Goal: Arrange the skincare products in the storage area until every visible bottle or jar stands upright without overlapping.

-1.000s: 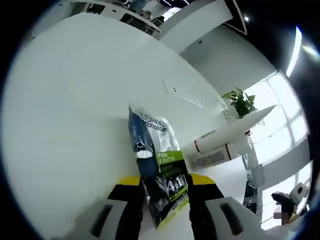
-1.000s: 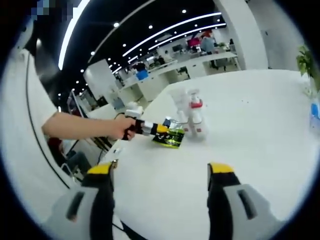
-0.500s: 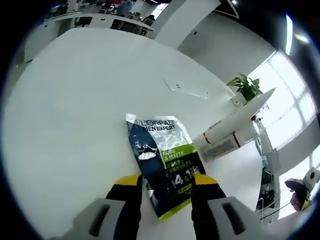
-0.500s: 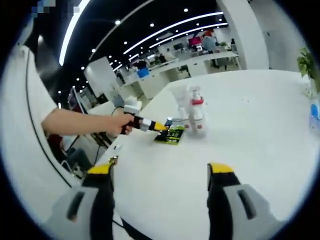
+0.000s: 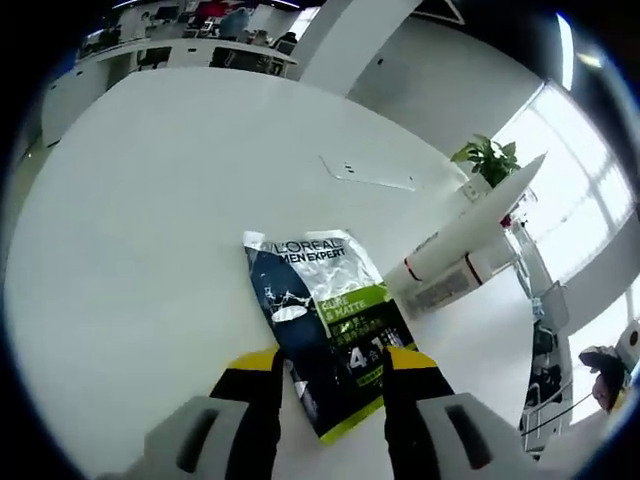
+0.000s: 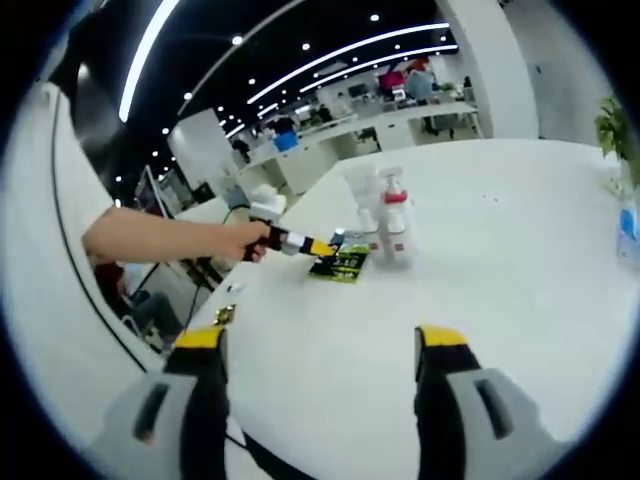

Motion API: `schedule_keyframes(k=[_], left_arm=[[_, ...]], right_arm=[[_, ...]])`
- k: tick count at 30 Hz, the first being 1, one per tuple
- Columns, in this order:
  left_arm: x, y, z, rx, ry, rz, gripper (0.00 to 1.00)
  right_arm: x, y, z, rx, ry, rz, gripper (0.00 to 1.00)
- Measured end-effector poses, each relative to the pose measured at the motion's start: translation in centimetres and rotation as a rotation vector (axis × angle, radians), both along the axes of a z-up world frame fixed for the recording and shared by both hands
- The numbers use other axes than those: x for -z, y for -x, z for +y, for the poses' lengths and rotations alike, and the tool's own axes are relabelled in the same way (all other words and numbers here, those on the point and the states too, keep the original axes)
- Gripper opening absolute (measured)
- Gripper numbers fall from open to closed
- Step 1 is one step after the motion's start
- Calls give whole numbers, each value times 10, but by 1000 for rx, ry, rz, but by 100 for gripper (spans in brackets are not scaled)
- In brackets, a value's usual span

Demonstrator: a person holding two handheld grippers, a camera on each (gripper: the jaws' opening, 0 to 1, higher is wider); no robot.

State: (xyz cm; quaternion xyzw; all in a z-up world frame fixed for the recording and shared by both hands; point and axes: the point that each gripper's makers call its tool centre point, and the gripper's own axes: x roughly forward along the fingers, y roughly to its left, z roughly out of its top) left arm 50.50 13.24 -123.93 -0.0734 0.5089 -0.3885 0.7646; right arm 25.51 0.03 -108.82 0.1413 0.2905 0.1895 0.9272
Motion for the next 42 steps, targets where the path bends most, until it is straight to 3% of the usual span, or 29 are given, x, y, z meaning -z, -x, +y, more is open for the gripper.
schedule_keyframes(k=[6, 15, 24, 30, 34, 37, 42], left_arm=[[-1, 6, -5, 40, 1, -4, 40], [0, 2, -5, 26, -9, -11, 40], [2, -9, -2, 19, -45, -62, 42], [8, -17, 2, 140, -143, -152, 39], [11, -23, 1, 182, -179, -187, 34], [15, -25, 5, 237, -233, -217, 21], [19, -26, 6, 266, -260, -241, 11]], right_arm=[[0, 2, 0, 3, 5, 2, 74], [0, 6, 0, -6, 11, 6, 74], [1, 10, -3, -3, 11, 13, 74], [3, 13, -7, 8, 8, 18, 74], [5, 15, -8, 16, 6, 23, 73], [5, 16, -8, 21, 5, 23, 73], [7, 18, -8, 27, 5, 29, 73]])
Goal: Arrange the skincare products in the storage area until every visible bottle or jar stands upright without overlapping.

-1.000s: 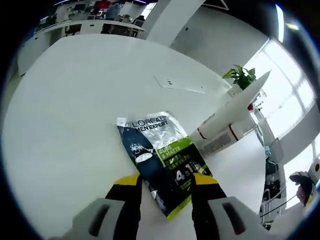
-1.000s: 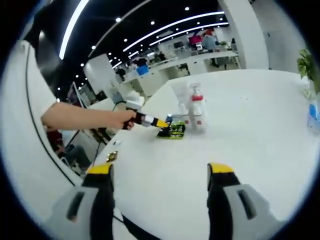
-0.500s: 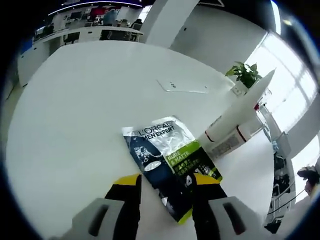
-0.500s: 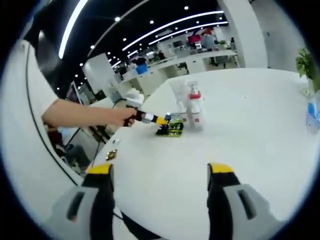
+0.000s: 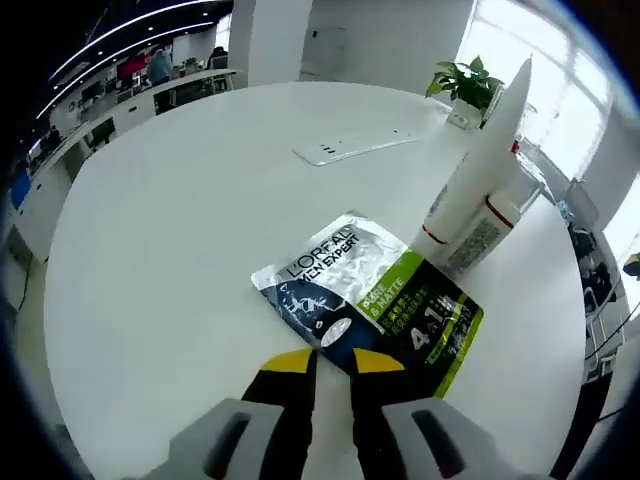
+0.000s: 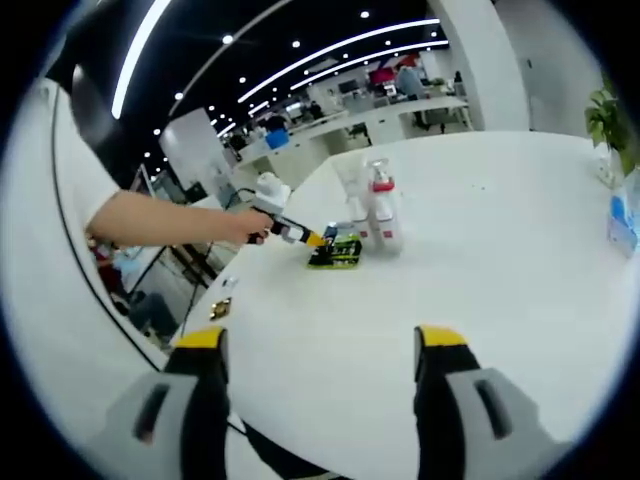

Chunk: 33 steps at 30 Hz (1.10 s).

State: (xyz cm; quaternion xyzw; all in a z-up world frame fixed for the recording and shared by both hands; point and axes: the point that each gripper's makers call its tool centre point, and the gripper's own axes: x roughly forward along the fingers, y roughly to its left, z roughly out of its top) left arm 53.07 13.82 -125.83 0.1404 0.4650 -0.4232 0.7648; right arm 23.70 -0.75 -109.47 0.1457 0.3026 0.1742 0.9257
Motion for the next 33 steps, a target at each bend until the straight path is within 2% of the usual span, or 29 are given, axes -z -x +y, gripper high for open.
schedule_keyframes(k=[1, 7, 9, 11, 14, 18, 20, 22, 24, 33], left_arm=[[1, 0, 0, 57, -18, -32, 9], [1, 1, 1, 126, -54, -71, 7], [1, 1, 1, 128, -55, -68, 7], [1, 2, 3, 107, -52, -54, 7], [2, 6, 3, 3, -20, 19, 7], [2, 7, 2, 38, -24, -13, 8], [1, 7, 3, 24, -19, -5, 10], [-1, 10, -1, -29, 21, 28, 14], [-2, 10, 0, -52, 45, 37, 16], [-10, 19, 7, -83, 47, 42, 23]], right_arm=[[1, 1, 0, 1, 0, 3, 73], [2, 0, 2, 1, -2, 8, 73], [2, 0, 2, 0, -2, 8, 73], [3, -1, 4, -3, -3, 9, 73], [4, -1, 5, -6, -2, 11, 73], [5, 0, 7, -11, 0, 14, 73], [5, 0, 7, -12, 0, 14, 73], [5, 0, 7, -12, -1, 13, 73], [4, -1, 8, -16, -1, 10, 73], [1, -4, 9, -35, -5, -8, 73]])
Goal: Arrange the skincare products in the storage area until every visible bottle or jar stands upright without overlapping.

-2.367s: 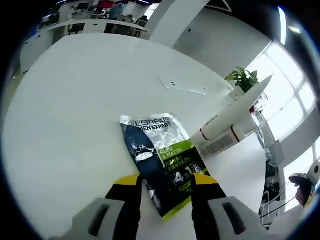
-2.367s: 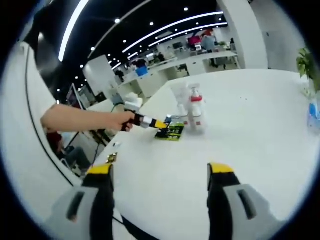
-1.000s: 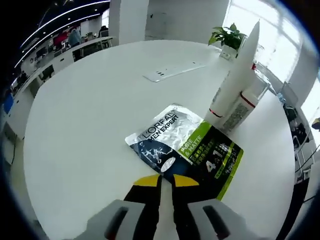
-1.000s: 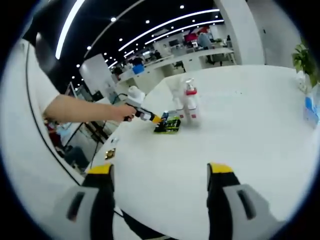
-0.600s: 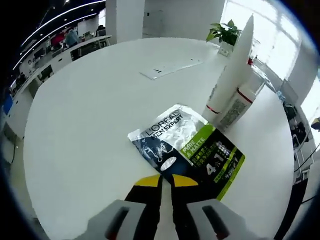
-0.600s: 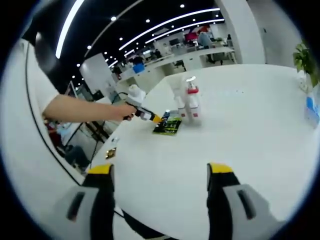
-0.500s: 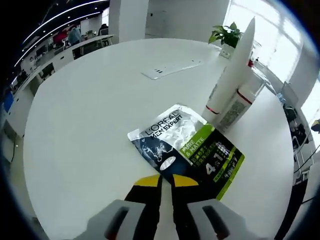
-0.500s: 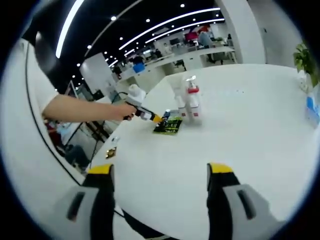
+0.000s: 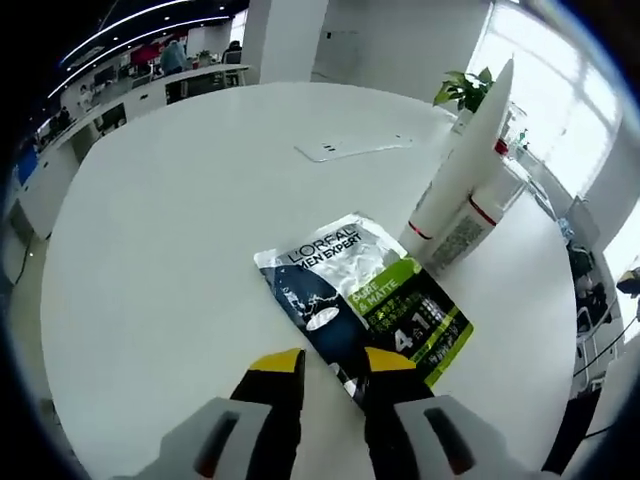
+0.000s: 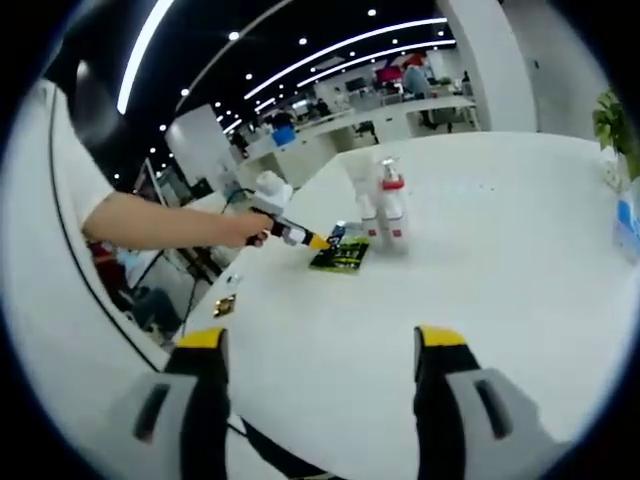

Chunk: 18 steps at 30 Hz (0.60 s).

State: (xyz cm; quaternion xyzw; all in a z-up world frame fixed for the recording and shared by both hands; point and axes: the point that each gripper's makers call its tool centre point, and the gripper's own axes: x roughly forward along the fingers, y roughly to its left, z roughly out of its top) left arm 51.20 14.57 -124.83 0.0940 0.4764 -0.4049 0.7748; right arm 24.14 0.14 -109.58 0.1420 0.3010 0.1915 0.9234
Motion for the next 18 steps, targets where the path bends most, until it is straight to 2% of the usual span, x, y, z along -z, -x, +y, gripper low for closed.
schedule_keyframes(k=[3, 8, 13, 16, 18], left_arm=[[-10, 4, 5, -30, 27, -7, 25], [-39, 19, 12, -109, 165, -6, 31], [-59, 35, 42, -133, 168, -52, 41], [-65, 39, 56, -133, 159, -78, 47], [-70, 43, 72, -138, 144, -105, 51]], right_arm=[[-2, -4, 1, -4, -11, -13, 74], [-4, -21, 16, -50, -79, -41, 75], [-5, -35, 34, -127, -96, -61, 77], [-7, -44, 41, -148, -120, -79, 79], [-10, -50, 45, -159, -132, -93, 82]])
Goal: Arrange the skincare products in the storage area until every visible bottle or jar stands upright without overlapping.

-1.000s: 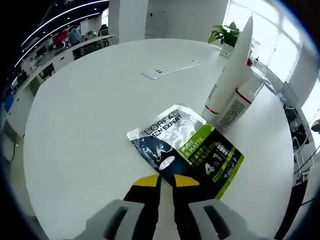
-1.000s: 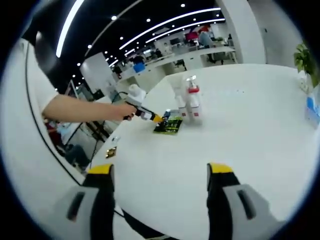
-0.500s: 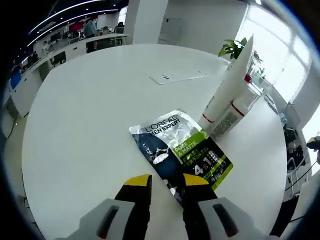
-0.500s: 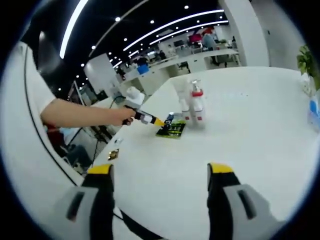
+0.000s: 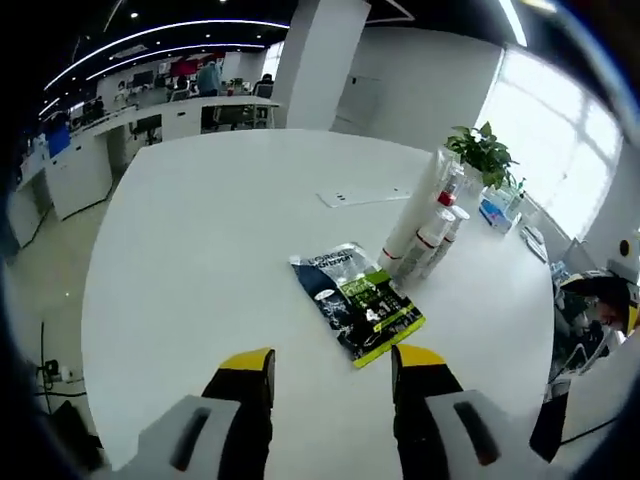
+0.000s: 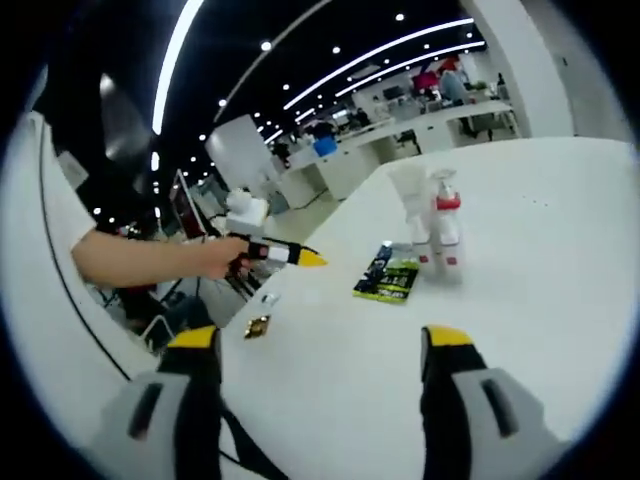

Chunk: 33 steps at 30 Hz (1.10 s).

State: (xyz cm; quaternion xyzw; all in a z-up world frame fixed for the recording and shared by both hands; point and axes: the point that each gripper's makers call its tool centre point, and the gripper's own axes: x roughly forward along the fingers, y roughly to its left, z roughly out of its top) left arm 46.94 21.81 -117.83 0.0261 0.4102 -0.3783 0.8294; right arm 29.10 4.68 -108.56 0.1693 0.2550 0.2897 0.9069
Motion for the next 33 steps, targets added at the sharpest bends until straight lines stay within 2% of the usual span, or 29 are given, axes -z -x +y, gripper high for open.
schedule_keyframes(k=[2, 4, 5, 6, 8, 11, 13, 18, 24, 28, 33], left_arm=[[-4, 8, 21, -5, -26, -18, 55], [-5, 12, 36, -13, -48, -24, 64], [-6, 18, 50, -5, -76, -36, 67], [-6, 20, 54, -3, -84, -37, 70], [-3, 31, 75, 19, -142, -45, 72], [7, 49, 97, 63, -209, -24, 79], [12, 58, 104, 88, -237, -6, 83], [34, 92, 118, 189, -335, 69, 83], [58, 118, 122, 259, -389, 121, 81], [70, 126, 130, 244, -393, 152, 75], [74, 127, 140, 253, -442, 120, 59]], right_arm=[[-3, -8, 7, -22, -12, -16, 83], [-5, -12, 11, -33, -23, -27, 87], [-5, -16, 15, -43, -33, -32, 89], [-5, -16, 15, -46, -33, -33, 91], [-3, -19, 19, -62, -33, -33, 93], [0, -20, 21, -77, -34, -32, 97], [1, -19, 21, -80, -32, -32, 99], [4, -16, 20, -98, -22, -26, 99], [8, -9, 12, -84, -17, -10, 99], [9, -4, 6, -70, -9, -5, 98], [13, 0, -3, -46, -13, 11, 96]])
